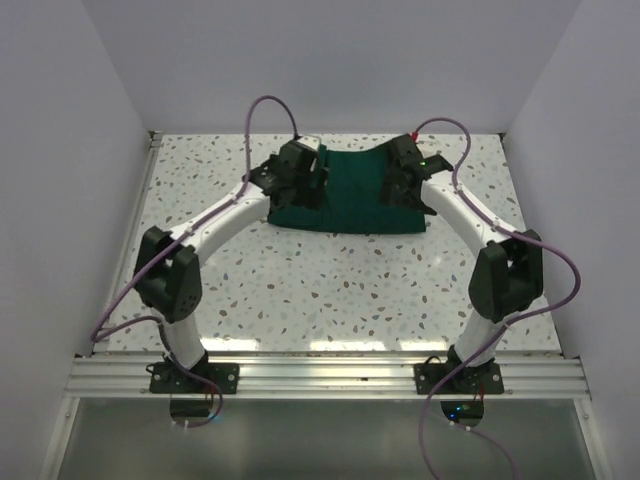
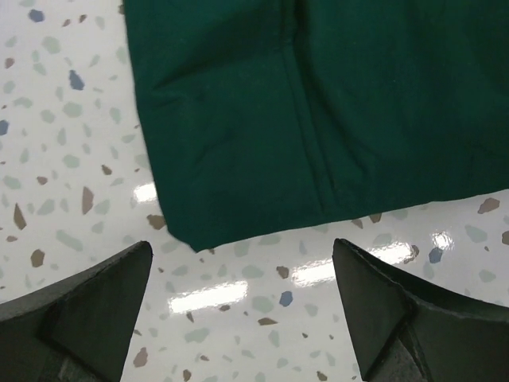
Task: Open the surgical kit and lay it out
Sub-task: Open the surgical kit at the center of the board.
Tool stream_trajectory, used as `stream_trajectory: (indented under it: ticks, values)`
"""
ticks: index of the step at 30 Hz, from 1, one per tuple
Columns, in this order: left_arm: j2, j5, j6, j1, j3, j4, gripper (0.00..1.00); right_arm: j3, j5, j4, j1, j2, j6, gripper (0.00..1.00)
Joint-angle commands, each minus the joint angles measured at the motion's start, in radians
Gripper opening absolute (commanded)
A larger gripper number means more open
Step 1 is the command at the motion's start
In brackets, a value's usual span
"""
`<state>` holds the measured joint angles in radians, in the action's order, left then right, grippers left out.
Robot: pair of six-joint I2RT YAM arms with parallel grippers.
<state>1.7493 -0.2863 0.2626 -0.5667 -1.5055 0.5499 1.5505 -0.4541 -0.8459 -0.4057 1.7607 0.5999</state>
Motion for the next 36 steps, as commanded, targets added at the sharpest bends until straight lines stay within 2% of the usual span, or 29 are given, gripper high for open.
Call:
stream_trajectory:
  ticks: [1,4,8,16,18,22,25,26,28,29,30,33,36]
  values:
    - [0.117,-0.114,-0.039,-0.082,-0.157,0.007,1.00,0.010,-0.103,-0.091,0.062,-0.055,0.015,0.98]
    - [0.252,-0.213,-0.026,-0.125,-0.279,0.100,0.99,-0.006,-0.097,-0.091,0.100,-0.101,-0.014,0.98]
    - [0.381,-0.235,-0.019,-0.130,-0.350,0.140,0.99,-0.013,-0.080,-0.094,0.125,-0.151,-0.043,0.98]
    - [0.483,-0.234,-0.028,-0.125,-0.371,0.150,0.96,-0.024,-0.046,-0.097,0.130,-0.182,-0.046,0.98]
    - [0.490,-0.225,-0.026,-0.119,-0.360,0.140,0.92,-0.020,-0.046,-0.099,0.130,-0.173,-0.046,0.98]
    - [0.506,-0.186,-0.026,-0.098,-0.352,0.131,0.70,0.002,-0.043,-0.105,0.130,-0.150,-0.043,0.99]
    - [0.512,-0.166,-0.026,-0.081,-0.364,0.134,0.47,0.019,-0.038,-0.105,0.131,-0.136,-0.042,0.98]
    - [0.510,-0.163,-0.026,-0.075,-0.374,0.142,0.33,0.025,-0.038,-0.108,0.131,-0.132,-0.042,0.98]
    - [0.503,-0.159,-0.020,-0.059,-0.401,0.151,0.19,0.045,-0.037,-0.107,0.133,-0.115,-0.045,0.97]
    - [0.492,-0.157,-0.019,-0.055,-0.412,0.162,0.06,0.055,-0.037,-0.110,0.133,-0.107,-0.045,0.97]
    - [0.484,-0.154,-0.010,-0.041,-0.424,0.168,0.00,0.063,-0.037,-0.110,0.131,-0.093,-0.048,0.97]
    - [0.435,-0.131,0.018,-0.003,-0.458,0.194,0.00,0.101,-0.035,-0.113,0.131,-0.069,-0.052,0.96]
    - [0.331,-0.096,0.079,0.071,-0.415,0.193,0.00,0.151,-0.028,-0.108,0.131,-0.020,-0.055,0.96]
